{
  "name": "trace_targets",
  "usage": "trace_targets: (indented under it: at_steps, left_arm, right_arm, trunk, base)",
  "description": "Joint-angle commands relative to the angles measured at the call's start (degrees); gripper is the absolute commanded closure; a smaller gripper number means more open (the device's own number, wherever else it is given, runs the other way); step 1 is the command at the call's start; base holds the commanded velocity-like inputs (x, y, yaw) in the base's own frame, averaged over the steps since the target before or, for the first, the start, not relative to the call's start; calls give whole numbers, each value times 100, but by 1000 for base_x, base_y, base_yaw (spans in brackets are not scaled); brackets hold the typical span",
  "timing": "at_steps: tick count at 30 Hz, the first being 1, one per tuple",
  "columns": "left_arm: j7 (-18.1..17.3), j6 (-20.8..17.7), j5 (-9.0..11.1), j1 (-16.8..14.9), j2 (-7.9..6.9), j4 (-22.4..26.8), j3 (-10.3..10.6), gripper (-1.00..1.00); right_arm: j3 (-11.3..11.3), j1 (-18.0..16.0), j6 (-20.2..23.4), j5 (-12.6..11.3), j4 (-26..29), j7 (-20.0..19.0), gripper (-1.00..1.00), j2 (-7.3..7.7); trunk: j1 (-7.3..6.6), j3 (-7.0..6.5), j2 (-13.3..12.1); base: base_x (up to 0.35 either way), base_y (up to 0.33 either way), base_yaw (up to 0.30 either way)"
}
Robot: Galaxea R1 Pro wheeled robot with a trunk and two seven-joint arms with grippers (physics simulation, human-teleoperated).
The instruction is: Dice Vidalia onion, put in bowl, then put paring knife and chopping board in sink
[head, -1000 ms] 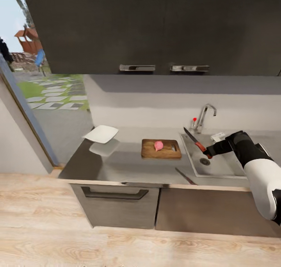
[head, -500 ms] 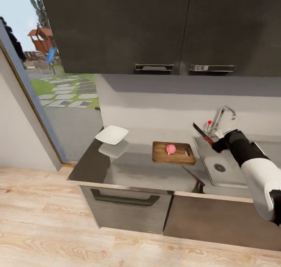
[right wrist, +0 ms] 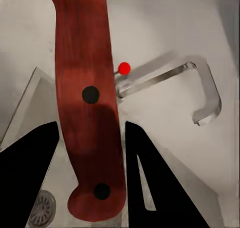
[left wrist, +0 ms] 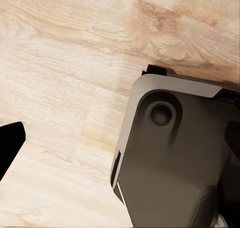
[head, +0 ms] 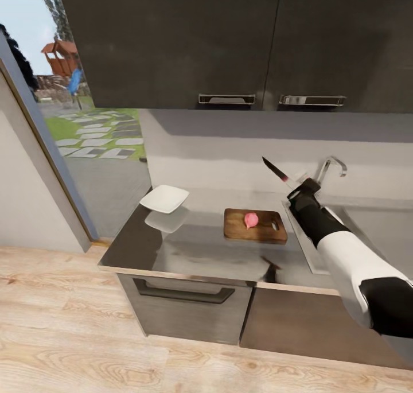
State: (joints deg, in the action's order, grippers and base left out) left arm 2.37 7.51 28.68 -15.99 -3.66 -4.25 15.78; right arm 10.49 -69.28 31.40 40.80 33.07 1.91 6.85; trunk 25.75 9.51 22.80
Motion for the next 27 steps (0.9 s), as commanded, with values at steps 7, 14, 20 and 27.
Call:
trace_targets:
  at_steps: [7, 14, 20, 27]
  left_arm:
    - [117, 38, 32, -8, 33, -15, 48, -100]
    - [129, 48, 32, -7, 44, -15, 48, -100]
    - [128, 48, 32, -7, 41, -15, 48, -100]
    - [124, 48, 32, -6, 41, -16, 48, -100]
  right_arm:
    - [782, 15, -660, -15, -19, 73, 100, -34]
    - [938, 700, -812, -13, -17, 1113, 100, -290]
    - [953, 881, -817, -21, -78, 1345, 100, -359]
    - [955, 906, -810, -15, -81, 1355, 100, -377]
  trunk:
    - [3, 12, 12]
    - [3, 12, 12]
    - [3, 12, 12]
    - [3, 12, 12]
  base:
    - [0, 0, 0]
    - [0, 0, 0]
    - [0, 0, 0]
    - [0, -7, 0]
